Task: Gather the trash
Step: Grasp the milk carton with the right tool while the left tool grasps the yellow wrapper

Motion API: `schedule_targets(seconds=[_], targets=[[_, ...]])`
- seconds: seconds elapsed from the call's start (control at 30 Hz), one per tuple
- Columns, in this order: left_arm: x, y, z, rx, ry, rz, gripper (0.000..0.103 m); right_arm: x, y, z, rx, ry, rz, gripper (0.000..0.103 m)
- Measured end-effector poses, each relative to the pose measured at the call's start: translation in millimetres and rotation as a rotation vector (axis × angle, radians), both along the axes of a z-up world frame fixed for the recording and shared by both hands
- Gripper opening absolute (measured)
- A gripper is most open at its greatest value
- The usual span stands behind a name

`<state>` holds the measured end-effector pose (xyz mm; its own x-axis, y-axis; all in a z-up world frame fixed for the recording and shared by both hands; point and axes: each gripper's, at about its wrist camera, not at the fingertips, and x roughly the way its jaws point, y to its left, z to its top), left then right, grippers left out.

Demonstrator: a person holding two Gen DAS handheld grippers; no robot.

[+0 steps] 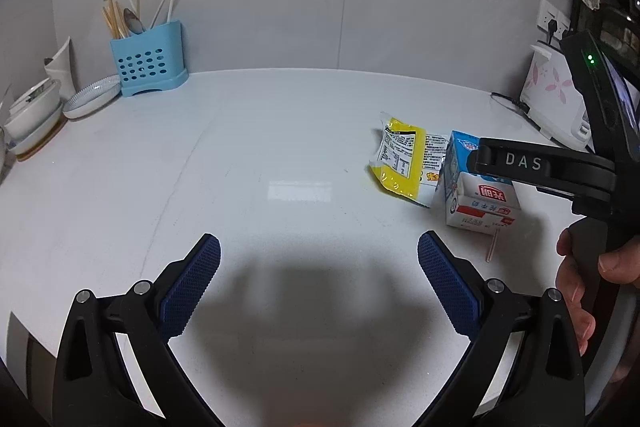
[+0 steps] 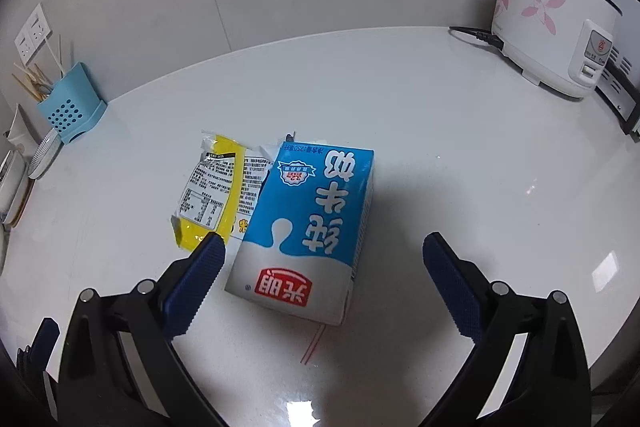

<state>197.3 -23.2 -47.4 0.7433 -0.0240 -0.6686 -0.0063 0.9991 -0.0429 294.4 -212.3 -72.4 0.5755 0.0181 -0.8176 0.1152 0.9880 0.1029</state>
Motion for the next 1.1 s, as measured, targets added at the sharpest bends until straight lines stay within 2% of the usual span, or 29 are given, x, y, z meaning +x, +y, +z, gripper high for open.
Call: schedule_targets(seconds=[0.33,0.43,0.47,0.8,1.0,1.1], targets=[[25,0,-9,-0.001,0.034,0.01,0.097,28,3,-23,-0.041,0.09,-0.048,0.093],[28,-2,-9,0.005,0.044,0.01,0.097,29,-1,-27,-0.029,0.114,-0.045,0.076],[29,-3,-8,0.011,0.046,0.009,0.097,30,-2,-28,-0.028,0.128,-0.043,0.063],[53,-36,-2,0.055,0.047,-0.011,0.097,5,-35,-13,0.014,0.085,0.014,0.061],[84,-62,-4,0.018,0.068,-0.068,0.097,-8,-57,6,-0.014,0.032,0.033,0.061],[101,-72,-10,0.035,0.079,-0.07,0.097,-12,-66,10,-0.014,0.017,0.042,0.061]])
